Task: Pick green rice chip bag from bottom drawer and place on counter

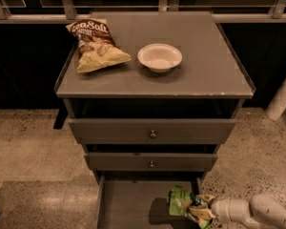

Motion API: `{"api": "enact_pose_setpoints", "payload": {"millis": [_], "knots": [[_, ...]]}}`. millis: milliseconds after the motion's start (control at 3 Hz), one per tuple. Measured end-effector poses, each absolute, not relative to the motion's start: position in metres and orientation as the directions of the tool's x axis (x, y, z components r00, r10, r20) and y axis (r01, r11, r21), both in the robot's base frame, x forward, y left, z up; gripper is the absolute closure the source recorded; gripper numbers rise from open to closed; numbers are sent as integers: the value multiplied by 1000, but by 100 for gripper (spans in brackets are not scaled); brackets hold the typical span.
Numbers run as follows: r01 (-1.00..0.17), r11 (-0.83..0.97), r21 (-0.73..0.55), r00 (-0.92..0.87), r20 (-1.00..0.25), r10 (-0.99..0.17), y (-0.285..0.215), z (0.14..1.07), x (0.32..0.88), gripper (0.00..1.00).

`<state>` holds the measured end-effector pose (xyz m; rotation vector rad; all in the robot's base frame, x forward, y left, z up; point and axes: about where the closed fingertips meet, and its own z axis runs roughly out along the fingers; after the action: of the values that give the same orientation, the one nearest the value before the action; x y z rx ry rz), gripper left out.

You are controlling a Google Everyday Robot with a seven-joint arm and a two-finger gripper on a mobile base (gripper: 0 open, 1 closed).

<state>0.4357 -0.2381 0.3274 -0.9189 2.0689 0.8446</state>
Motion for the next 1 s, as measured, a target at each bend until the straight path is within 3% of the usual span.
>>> {"api": "enact_pose_setpoints", "payload": {"millis": [333, 1000], "knots": [[-807, 511, 297, -507, -792, -340, -236, 369, 441, 100], [-842, 496, 213, -448, -787, -424, -231, 513, 446, 100]]}}
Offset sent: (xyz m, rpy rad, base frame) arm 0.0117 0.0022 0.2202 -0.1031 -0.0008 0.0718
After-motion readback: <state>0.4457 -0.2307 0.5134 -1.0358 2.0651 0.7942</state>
